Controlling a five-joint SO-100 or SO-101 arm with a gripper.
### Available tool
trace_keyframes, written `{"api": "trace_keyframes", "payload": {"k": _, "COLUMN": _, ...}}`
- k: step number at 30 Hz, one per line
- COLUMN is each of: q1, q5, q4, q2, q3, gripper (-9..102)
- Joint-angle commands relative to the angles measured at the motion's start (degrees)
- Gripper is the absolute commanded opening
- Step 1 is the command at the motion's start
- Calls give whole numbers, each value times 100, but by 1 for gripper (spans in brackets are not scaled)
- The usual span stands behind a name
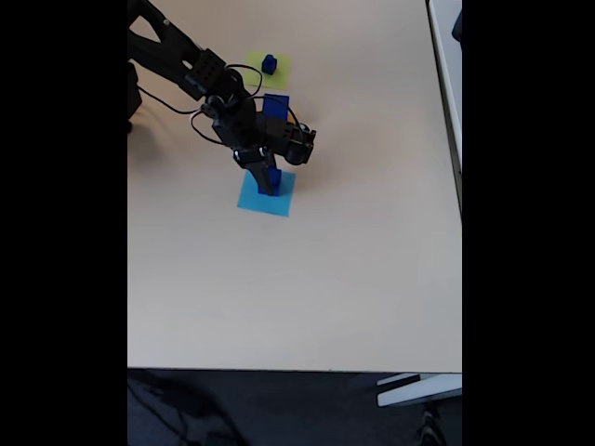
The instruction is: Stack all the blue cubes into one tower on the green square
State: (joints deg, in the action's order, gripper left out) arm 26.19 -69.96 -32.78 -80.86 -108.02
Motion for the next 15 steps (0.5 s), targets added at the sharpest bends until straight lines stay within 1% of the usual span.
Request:
{"api": "trace_keyframes", "payload": {"k": 1, "q1": -176, "q5": -211, "q4": 97, "q2": -413, "q3": -26, "gripper": 26}}
{"api": "trace_keyframes", "payload": {"k": 7, "q1": -316, "q5": -237, "q4": 88, "q2": -800, "q3": -35, "gripper": 29}}
{"api": "trace_keyframes", "payload": {"k": 15, "q1": -404, "q5": -149, "q4": -571, "q2": -1151, "q3": 387, "gripper": 30}}
